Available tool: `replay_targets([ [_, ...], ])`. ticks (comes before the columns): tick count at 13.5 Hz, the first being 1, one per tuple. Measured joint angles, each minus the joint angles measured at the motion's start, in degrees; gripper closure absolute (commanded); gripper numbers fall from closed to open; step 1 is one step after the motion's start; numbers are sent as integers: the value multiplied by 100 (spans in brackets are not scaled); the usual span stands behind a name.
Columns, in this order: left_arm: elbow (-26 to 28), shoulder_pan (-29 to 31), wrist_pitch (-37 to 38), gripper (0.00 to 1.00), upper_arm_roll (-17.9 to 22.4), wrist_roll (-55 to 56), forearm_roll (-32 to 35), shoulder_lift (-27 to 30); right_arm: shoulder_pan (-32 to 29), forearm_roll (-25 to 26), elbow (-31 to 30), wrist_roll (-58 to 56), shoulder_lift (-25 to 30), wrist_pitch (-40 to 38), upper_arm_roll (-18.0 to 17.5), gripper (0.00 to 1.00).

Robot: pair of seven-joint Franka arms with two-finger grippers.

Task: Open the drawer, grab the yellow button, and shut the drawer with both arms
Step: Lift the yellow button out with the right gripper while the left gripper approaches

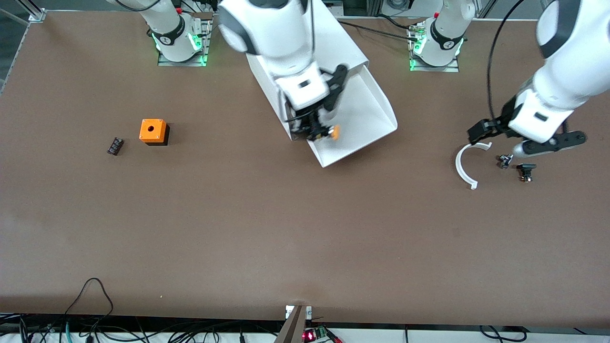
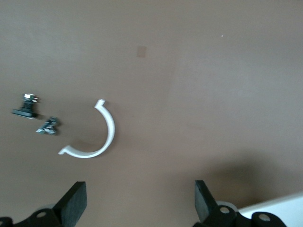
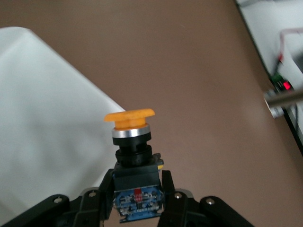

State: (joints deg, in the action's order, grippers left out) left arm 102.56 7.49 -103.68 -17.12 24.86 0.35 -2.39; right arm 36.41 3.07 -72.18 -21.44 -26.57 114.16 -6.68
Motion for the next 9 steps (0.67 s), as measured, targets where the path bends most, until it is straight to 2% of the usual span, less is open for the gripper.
replay_targets([
  [3, 416, -165, -823, 0, -228, 789, 0, -233, -553, -151, -203, 581, 126, -214, 485, 76],
  [6, 984, -345, -2029, 0, -544, 1815, 0, -491, -710, -169, -417, 1910, 159, -744, 1024, 76],
  [9, 1631, -613, -3183, 0, -741, 2656, 0, -696, -1047, -170, -973, 2829, 160, -804, 1384, 76],
])
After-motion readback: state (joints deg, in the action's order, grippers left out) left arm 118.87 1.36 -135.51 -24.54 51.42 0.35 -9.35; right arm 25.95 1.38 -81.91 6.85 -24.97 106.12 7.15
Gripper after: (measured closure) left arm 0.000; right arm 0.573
